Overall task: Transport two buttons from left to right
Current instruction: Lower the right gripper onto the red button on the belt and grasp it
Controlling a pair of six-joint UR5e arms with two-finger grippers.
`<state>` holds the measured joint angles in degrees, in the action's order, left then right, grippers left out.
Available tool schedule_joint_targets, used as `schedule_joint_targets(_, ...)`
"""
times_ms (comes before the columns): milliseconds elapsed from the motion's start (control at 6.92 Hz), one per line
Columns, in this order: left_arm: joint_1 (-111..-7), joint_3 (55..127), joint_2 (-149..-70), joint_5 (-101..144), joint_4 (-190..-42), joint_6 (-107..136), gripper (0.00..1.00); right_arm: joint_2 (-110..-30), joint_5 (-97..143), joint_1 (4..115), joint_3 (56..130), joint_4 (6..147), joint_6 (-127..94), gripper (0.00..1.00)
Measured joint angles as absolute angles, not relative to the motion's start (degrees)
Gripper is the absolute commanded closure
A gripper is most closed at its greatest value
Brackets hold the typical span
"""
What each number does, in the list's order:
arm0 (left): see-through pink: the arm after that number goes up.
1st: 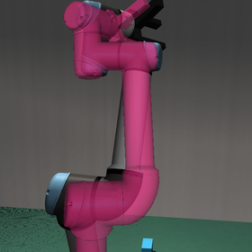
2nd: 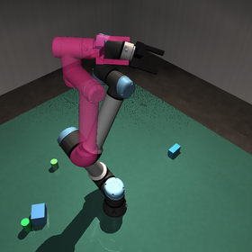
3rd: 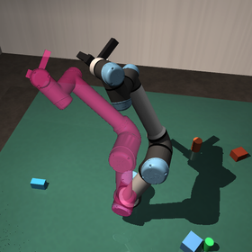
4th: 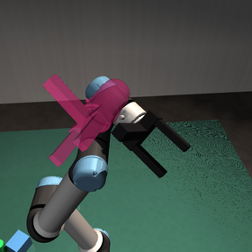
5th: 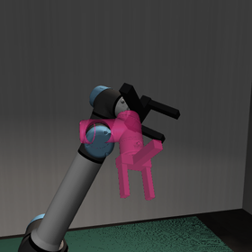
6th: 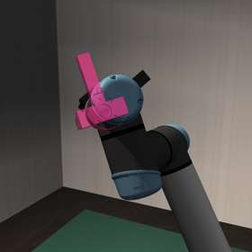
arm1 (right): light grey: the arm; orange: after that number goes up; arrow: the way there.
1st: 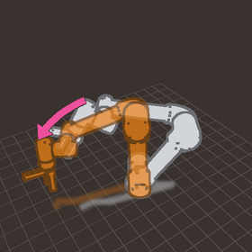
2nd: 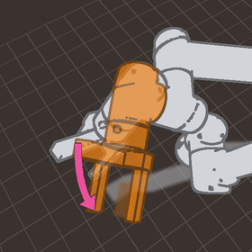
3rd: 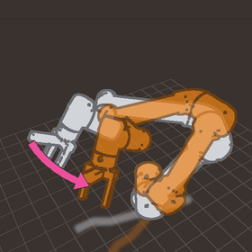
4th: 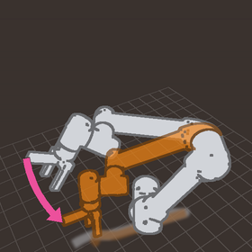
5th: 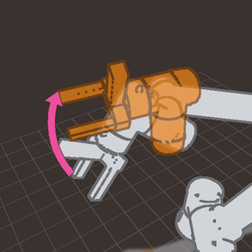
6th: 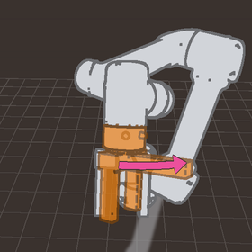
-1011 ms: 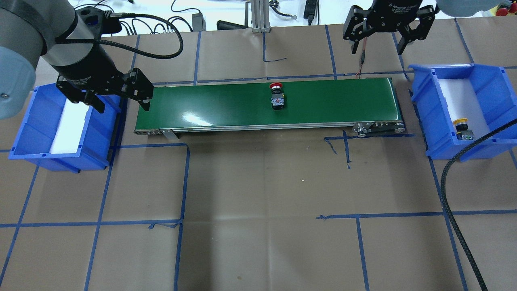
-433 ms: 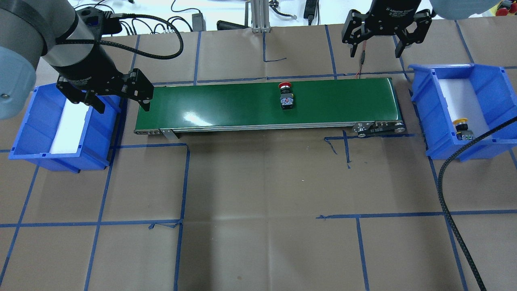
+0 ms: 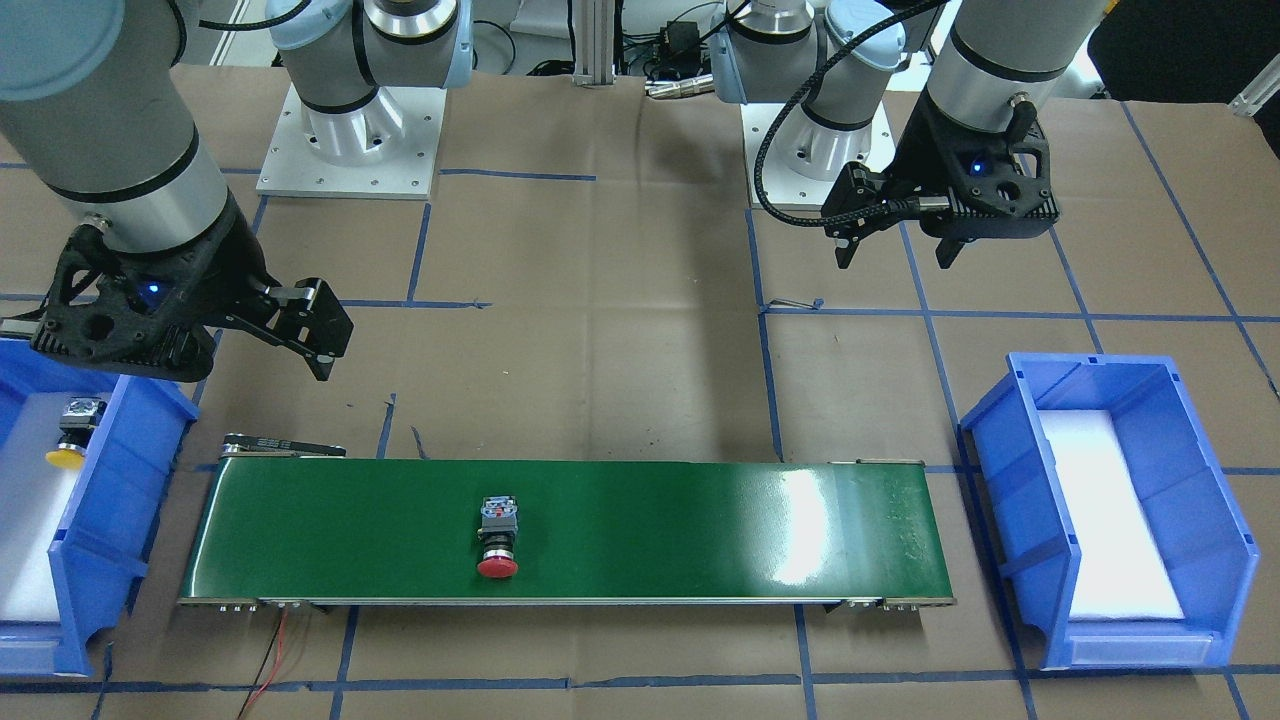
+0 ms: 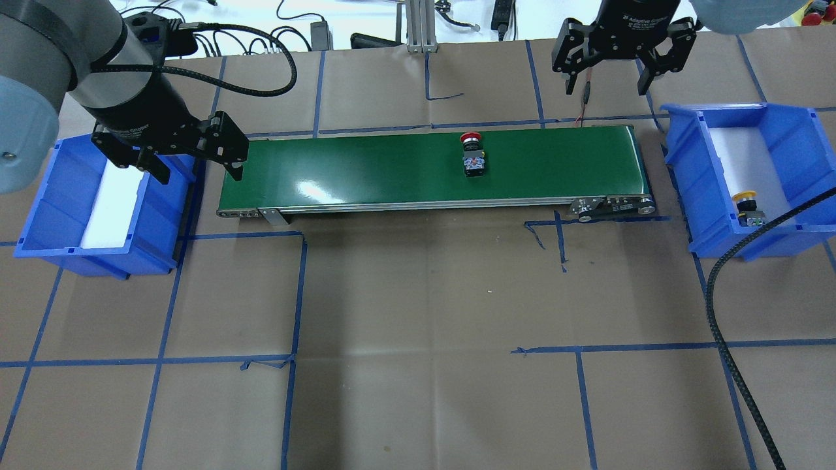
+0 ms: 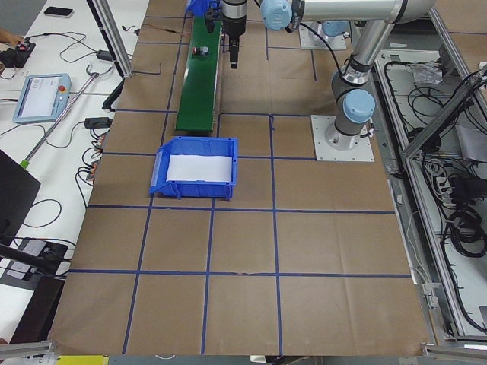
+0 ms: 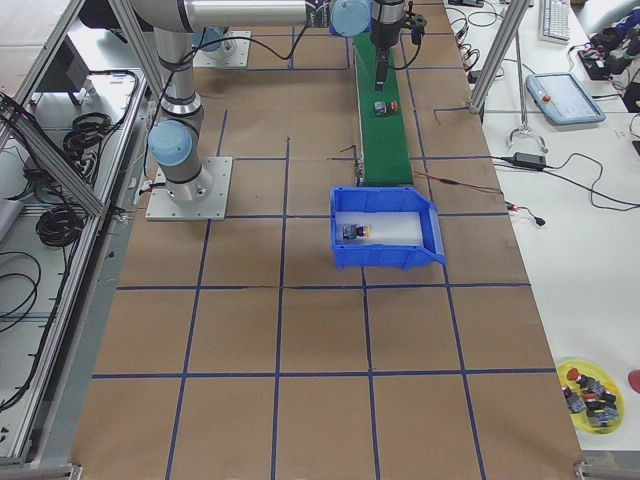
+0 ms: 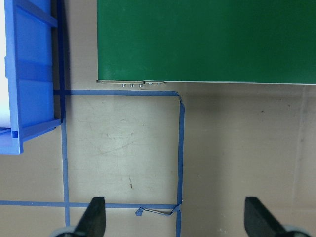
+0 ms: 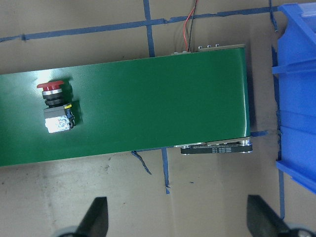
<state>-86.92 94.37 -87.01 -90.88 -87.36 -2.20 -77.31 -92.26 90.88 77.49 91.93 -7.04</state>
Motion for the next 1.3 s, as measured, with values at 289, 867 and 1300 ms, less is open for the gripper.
schedule_joint_targets(289,-86.9,94.4,-87.0,-90.9,-87.4,-2.2,0.00,-75.6,-91.9,90.9,77.7,92.5,-6.5,0.11)
schedule_joint_targets(867,-86.9,94.4,-87.0,-90.9,-87.4,-2.2,0.00,-69.8,-91.3,90.9,79.2,99.1,-6.6,0.05)
schedule_joint_targets(1300,-86.9,94.4,-87.0,-90.9,-87.4,-2.2,0.00,-66.9,-87.9,90.9,81.5,105.5,-6.5,0.05)
